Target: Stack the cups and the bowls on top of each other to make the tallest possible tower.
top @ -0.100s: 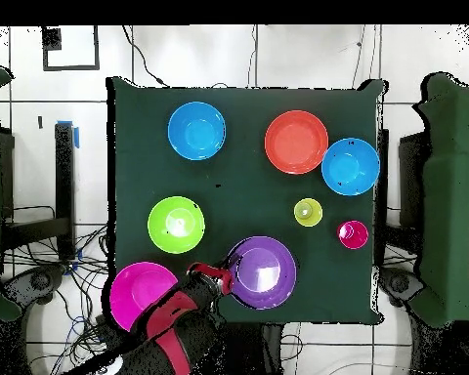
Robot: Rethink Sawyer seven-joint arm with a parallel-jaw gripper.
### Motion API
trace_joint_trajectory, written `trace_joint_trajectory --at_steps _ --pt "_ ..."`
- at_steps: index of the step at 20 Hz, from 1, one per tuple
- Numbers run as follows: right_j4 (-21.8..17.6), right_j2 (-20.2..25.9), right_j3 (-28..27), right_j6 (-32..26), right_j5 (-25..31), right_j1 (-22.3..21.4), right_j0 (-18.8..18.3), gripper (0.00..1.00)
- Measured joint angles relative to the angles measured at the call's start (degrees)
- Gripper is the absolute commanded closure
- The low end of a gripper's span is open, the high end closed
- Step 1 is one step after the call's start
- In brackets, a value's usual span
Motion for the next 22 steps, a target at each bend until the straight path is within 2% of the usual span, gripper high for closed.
trace_joint_trajectory --at_steps 22 --pt "1.92 -0.12 1.18 0.00 -3.15 0.72 -0.77 1.00"
